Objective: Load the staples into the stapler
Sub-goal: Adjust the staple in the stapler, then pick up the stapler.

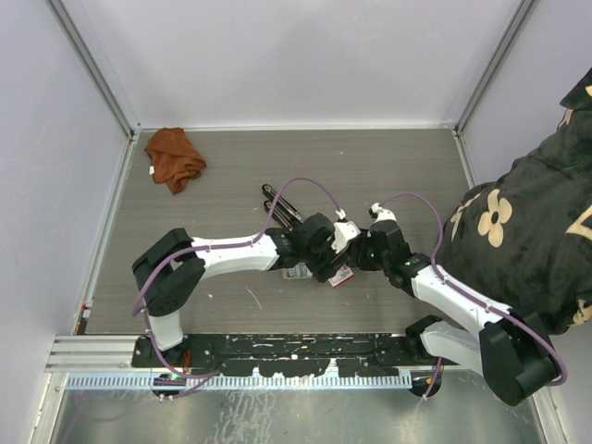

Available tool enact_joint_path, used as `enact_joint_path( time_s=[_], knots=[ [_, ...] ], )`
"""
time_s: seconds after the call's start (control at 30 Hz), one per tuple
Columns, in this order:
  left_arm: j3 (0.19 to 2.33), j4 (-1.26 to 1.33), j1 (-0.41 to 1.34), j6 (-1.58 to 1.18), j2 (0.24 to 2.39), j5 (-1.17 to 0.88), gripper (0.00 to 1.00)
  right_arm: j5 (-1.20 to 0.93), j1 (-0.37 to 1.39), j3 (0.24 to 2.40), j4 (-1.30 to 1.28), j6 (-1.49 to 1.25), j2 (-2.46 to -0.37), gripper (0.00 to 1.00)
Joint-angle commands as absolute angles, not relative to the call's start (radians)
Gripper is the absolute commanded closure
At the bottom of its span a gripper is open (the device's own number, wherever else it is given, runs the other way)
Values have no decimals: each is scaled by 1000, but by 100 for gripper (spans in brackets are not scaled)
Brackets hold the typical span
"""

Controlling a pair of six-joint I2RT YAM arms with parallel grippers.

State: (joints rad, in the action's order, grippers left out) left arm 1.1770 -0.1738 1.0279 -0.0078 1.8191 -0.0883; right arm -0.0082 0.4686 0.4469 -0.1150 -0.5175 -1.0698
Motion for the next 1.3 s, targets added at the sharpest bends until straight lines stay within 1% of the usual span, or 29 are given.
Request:
enact_joint_path(
  time_s=[0.0,0.13,0.3,0.67,0.73,0.87,1.1,1.27],
  knots=[
    [1232,-191,1030,19,1839,-25,36,12,458,445,-101,-515,-1028,46],
    [1246,-200,1029,5,1855,-13,40,6,455,445,-101,-514,-1027,46],
    [1242,-196,1030,1,1851,-1,48,5,450,443,-101,-515,-1029,46],
    [1229,-130,1021,-159,1815,-125,74,9,446,440,-100,-516,-1030,46],
    [1219,-121,1009,-193,1799,-153,77,9,444,439,-100,-517,-1027,46],
    [1192,-104,985,-260,1756,-193,79,11,443,440,-105,-517,-1020,46],
    [1133,-67,943,-347,1664,-237,79,8,443,439,-111,-518,-1016,46],
    [1093,-22,908,-395,1647,-289,79,-1,442,443,-112,-520,-1021,46]
  ],
)
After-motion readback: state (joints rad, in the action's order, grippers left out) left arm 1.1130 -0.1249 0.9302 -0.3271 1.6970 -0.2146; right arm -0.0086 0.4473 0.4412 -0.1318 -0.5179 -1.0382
